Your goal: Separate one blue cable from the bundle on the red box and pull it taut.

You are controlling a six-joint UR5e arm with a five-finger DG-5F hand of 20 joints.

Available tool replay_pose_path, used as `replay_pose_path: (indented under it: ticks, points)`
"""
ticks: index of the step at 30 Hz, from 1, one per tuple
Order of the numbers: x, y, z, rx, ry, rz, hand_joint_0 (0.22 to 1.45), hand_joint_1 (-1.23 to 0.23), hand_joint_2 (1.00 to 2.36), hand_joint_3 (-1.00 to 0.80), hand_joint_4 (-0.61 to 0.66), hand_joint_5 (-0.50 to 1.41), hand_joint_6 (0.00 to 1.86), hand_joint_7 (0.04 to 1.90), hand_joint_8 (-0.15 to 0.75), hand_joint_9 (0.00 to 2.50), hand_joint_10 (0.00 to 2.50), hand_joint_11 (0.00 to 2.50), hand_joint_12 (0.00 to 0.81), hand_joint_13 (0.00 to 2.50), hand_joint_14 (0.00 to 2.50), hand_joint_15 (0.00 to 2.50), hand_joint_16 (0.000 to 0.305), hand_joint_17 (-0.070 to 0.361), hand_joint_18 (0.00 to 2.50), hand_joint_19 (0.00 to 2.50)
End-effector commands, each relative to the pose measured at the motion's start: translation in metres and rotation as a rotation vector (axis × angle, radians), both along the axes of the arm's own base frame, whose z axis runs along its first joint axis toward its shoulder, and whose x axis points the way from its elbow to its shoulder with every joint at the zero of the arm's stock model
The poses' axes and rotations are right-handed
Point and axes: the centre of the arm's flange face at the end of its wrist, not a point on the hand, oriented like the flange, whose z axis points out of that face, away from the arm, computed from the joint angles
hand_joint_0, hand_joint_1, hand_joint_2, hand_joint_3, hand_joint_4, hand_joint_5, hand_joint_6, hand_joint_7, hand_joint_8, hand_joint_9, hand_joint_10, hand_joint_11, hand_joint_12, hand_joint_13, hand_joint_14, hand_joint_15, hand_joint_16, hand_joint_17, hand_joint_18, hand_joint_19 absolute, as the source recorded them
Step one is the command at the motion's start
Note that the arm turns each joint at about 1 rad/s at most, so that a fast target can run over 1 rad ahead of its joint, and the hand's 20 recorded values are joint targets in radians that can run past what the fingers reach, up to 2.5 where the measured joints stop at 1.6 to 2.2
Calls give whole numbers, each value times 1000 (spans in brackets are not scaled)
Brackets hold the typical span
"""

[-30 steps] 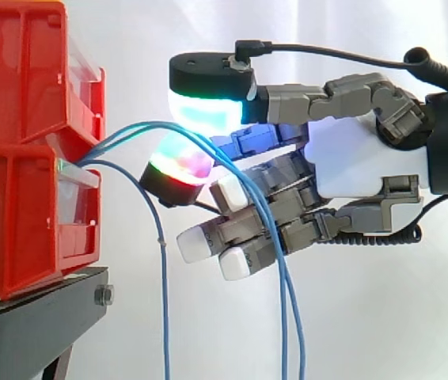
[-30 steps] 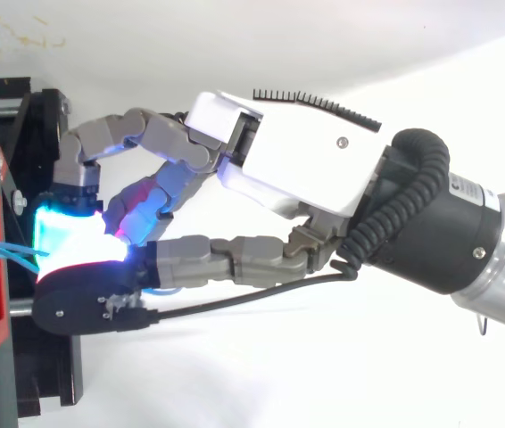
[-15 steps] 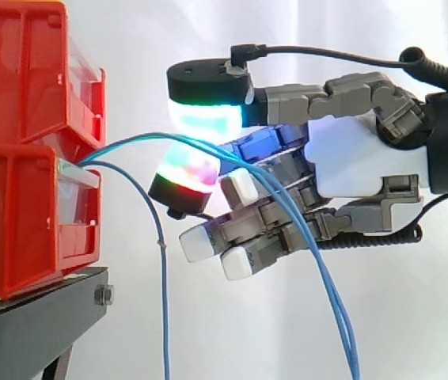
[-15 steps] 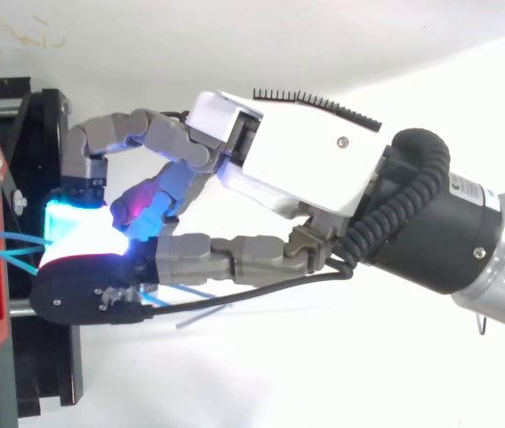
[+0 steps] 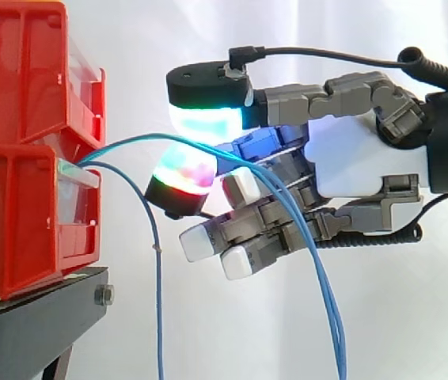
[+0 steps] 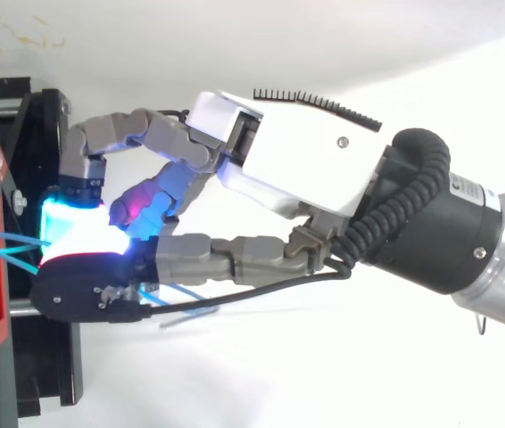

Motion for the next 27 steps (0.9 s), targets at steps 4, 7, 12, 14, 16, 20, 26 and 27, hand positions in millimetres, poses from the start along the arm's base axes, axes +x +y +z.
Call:
replay_pose_path:
  ticks: [4, 7, 12, 14, 16, 20, 26, 27]
  points:
    - [-1, 0, 0, 0, 4, 0, 596, -676, 1017, -37, 76, -64, 722, 1155, 313, 1262, 15, 754, 413, 912, 14, 405, 47, 106, 834, 380]
    - [-8, 2, 11, -5, 28, 5, 598, -680, 1019, -40, 68, -67, 718, 1158, 306, 1236, 16, 765, 401, 891, 15, 410, 46, 103, 815, 391]
    - [-17, 2, 18, -18, 83, 8, 595, -692, 1018, -19, 92, -78, 731, 1118, 302, 1220, 17, 813, 404, 877, 15, 425, 46, 103, 790, 387]
    - [-21, 3, 19, -23, 108, 12, 594, -696, 1018, -13, 99, -83, 740, 1115, 305, 1208, 18, 822, 407, 868, 13, 426, 46, 105, 787, 387]
    - [-24, 3, 19, -19, 124, 12, 591, -702, 1016, -4, 121, -90, 756, 1093, 311, 1199, 14, 819, 412, 871, 13, 423, 47, 107, 794, 383]
    - [-25, 5, 18, -4, 125, 12, 590, -703, 1014, -9, 134, -105, 783, 1072, 323, 1190, 17, 831, 421, 867, 15, 416, 48, 109, 798, 368]
    - [-24, 7, 18, 2, 121, 13, 588, -705, 1014, 0, 114, -130, 821, 1093, 327, 1161, 14, 853, 425, 855, 13, 421, 49, 109, 786, 370]
    - [-24, 7, 18, 2, 121, 13, 588, -707, 1014, 6, 110, -135, 830, 1104, 326, 1150, 15, 848, 427, 854, 13, 416, 49, 110, 783, 368]
